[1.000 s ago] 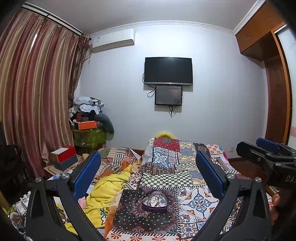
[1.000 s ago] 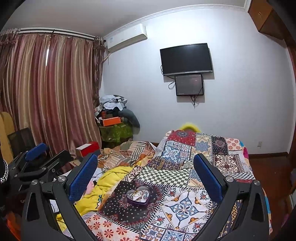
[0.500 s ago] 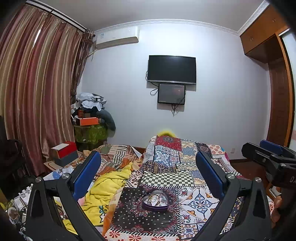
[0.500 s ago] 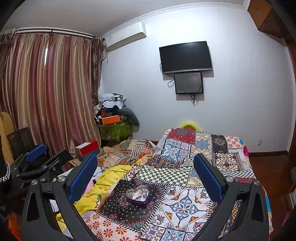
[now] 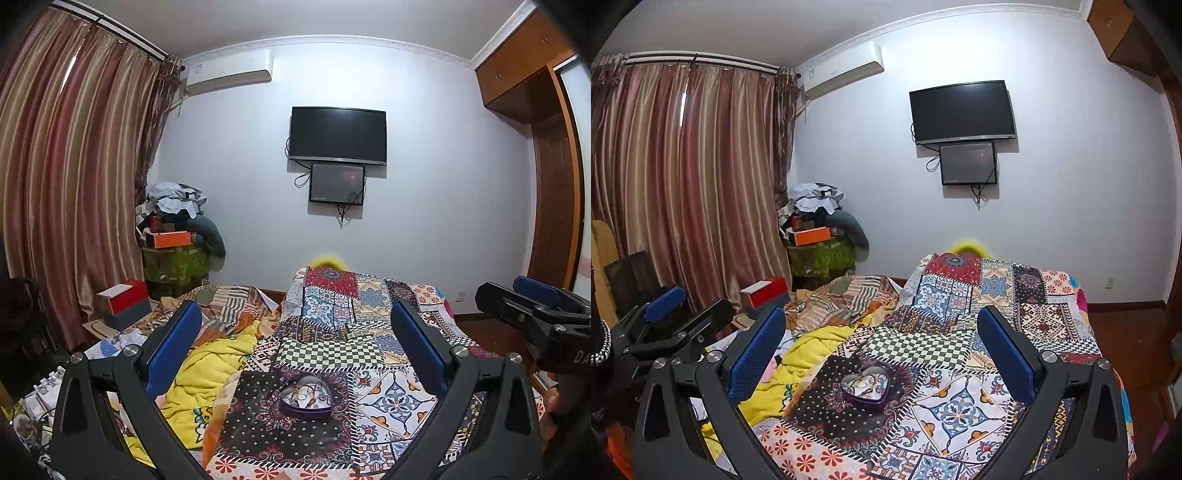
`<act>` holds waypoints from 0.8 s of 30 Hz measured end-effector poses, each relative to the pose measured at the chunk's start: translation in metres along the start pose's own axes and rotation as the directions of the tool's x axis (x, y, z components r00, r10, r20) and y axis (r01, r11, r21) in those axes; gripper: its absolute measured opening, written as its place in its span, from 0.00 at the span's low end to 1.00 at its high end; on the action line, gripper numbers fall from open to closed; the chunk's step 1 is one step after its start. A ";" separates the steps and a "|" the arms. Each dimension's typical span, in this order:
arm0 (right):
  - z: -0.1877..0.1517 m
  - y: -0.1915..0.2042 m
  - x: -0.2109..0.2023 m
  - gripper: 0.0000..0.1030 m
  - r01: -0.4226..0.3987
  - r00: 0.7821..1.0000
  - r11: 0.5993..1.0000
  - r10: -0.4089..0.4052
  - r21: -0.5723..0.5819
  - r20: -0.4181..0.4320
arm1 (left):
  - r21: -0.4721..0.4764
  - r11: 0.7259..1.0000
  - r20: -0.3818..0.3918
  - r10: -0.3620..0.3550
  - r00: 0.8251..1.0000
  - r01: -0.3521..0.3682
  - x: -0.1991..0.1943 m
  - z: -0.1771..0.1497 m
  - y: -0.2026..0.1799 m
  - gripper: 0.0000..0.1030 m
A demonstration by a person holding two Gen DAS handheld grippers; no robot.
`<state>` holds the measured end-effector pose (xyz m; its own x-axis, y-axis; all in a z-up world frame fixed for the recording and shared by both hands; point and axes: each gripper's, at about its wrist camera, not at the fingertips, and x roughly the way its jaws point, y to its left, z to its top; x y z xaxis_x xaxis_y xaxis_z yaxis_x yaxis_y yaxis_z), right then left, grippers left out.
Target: Organize jewelry
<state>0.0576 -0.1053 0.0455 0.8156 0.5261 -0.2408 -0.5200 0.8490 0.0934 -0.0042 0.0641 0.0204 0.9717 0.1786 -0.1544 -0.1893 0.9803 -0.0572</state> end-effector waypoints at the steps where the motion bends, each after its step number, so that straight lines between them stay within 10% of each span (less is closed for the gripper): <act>1: 0.000 0.000 0.000 1.00 -0.001 1.000 1.000 0.001 0.000 0.000 | 0.000 1.000 0.000 -0.003 1.000 0.003 0.000 0.000 0.000 1.00; 24: -0.003 -0.005 0.003 1.00 0.008 1.000 1.000 -0.008 0.015 -0.010 | -0.009 0.999 -0.016 -0.033 0.999 0.032 0.004 0.000 -0.001 1.00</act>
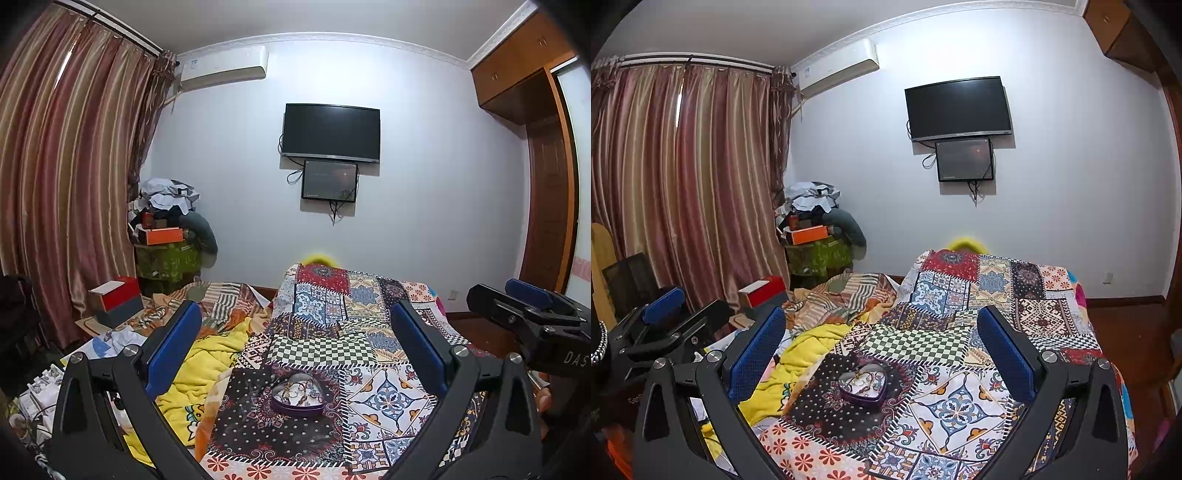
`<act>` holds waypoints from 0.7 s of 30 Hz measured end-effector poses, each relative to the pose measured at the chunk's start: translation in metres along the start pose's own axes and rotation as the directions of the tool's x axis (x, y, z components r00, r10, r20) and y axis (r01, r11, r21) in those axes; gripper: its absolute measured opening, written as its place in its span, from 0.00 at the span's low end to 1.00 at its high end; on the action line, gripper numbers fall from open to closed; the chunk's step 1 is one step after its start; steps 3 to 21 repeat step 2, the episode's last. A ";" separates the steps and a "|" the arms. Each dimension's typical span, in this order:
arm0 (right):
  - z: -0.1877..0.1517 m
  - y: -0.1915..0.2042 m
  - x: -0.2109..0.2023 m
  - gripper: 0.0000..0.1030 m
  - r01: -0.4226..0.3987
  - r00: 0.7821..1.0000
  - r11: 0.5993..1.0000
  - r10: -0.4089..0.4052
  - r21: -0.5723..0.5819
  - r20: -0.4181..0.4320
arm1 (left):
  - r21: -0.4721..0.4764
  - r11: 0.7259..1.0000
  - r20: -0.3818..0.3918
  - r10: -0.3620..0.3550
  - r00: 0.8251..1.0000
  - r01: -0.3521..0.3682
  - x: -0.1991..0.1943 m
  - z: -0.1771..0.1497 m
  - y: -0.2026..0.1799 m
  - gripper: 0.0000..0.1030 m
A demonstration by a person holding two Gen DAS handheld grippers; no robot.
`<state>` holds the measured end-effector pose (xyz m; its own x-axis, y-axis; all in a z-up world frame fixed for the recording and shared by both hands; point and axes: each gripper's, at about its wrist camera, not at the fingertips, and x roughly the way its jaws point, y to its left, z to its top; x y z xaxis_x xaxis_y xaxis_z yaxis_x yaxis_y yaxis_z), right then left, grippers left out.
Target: Organize jewelry
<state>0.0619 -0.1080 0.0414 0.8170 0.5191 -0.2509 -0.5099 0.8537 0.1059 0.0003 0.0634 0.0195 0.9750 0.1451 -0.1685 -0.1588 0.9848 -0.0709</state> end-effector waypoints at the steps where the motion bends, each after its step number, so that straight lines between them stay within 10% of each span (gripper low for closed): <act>1: 0.000 0.000 0.001 1.00 0.001 1.000 1.000 -0.001 0.000 -0.001 | -0.001 1.000 -0.002 0.000 1.000 0.000 0.000 0.000 0.000 1.00; 21: -0.001 -0.001 0.001 1.00 0.001 1.000 1.000 -0.001 0.000 -0.002 | -0.003 1.000 -0.006 0.001 1.000 -0.001 0.002 0.000 0.001 1.00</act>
